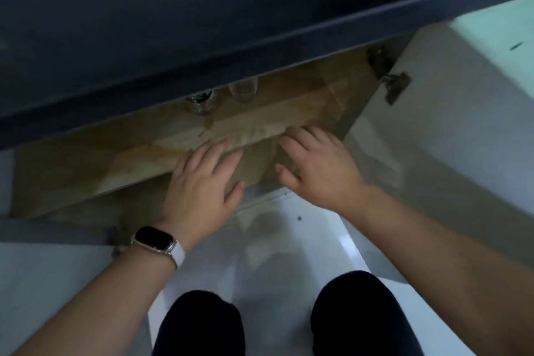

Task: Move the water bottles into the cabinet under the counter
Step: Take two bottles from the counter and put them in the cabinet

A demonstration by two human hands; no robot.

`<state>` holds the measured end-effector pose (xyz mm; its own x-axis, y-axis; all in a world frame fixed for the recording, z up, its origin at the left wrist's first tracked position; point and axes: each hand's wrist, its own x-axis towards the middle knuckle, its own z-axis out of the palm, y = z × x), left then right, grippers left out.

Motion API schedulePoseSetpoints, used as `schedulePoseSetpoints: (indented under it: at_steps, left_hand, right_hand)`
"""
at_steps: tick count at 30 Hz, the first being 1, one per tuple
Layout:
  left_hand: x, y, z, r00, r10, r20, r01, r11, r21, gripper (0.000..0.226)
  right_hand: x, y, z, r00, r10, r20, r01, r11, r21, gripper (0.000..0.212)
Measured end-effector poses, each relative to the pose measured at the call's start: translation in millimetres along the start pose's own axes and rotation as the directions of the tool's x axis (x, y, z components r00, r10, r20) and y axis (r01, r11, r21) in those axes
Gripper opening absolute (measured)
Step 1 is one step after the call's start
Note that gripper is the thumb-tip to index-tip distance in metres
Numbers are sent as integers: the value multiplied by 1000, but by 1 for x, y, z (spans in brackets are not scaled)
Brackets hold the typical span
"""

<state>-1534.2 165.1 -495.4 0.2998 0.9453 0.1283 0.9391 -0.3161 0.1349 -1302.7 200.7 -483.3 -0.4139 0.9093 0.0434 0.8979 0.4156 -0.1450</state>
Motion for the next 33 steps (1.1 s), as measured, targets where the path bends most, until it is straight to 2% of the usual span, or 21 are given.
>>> schedulePoseSetpoints:
  at_steps: [2, 10, 19, 22, 28, 33]
  left_hand:
    - [-10, 17, -36, 998, 2, 60, -3, 1000, 10, 53]
    - [-21, 73, -183, 993, 84, 84, -83, 996, -14, 50]
    - [-6, 121, -325, 965, 260, -13, -261, 965, -40, 49]
    - [-3, 134, -360, 940, 340, -31, -342, 938, -52, 49]
    - [-6, 162, -399, 864, 497, -77, -503, 859, -97, 50]
    - [-5, 201, -413, 788, 610, -85, -616, 782, -99, 51]
  right_hand:
    - [-20, -8, -34, 1000, 5, 15, -6, 1000, 23, 48]
    - [-76, -30, -189, 999, 37, 37, -37, 999, 16, 50]
    - [-132, -51, -349, 998, 62, 29, -59, 994, -97, 51]
    - [-157, -64, -385, 990, 138, 8, -135, 981, -140, 51]
    - [-213, -78, -433, 933, 323, -157, -348, 920, -179, 51]
    - [-261, -69, -452, 888, 420, -189, -454, 868, -202, 55]
